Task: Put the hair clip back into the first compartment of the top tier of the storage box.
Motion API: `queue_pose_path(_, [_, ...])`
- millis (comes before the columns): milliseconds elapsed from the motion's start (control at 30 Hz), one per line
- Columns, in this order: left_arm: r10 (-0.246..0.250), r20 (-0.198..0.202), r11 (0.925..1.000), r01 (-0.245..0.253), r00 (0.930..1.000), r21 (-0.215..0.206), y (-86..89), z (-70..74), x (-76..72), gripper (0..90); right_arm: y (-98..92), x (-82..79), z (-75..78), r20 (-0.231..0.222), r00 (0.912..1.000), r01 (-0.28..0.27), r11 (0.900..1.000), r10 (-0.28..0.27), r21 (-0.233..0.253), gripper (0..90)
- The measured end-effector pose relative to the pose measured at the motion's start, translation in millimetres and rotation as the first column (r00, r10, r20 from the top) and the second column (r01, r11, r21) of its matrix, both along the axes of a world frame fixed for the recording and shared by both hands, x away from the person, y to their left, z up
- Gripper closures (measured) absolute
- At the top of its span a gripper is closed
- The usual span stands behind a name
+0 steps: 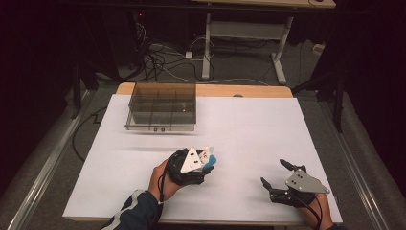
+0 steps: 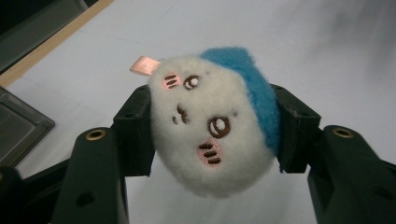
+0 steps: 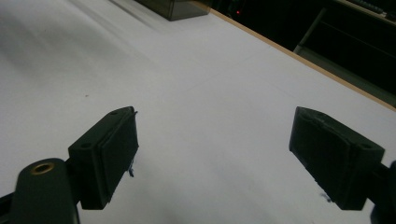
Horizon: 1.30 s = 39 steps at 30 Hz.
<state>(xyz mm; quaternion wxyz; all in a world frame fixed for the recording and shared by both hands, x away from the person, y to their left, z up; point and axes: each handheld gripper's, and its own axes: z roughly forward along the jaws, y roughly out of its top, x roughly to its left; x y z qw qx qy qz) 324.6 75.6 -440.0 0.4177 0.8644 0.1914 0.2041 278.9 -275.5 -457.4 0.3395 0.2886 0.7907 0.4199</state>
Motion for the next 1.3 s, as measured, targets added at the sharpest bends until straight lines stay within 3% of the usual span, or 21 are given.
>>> queue_pose_path(767, [0.107, 0.008, 0.9937, -0.106, 0.9943, -0.034, 40.5, 10.6, 6.3, 40.1, 6.0, 5.7, -0.2, -0.001, 0.9997, -0.025, 1.0, 0.025, -0.004, 16.7])
queue_pose_path(1300, [0.198, 0.03, 0.9786, -0.196, 0.9797, -0.062, 74.3, 19.3, 14.4, 40.1, 6.7, 5.1, 0.1, 0.001, 0.9995, -0.033, 0.999, 0.033, -0.008, 16.7])
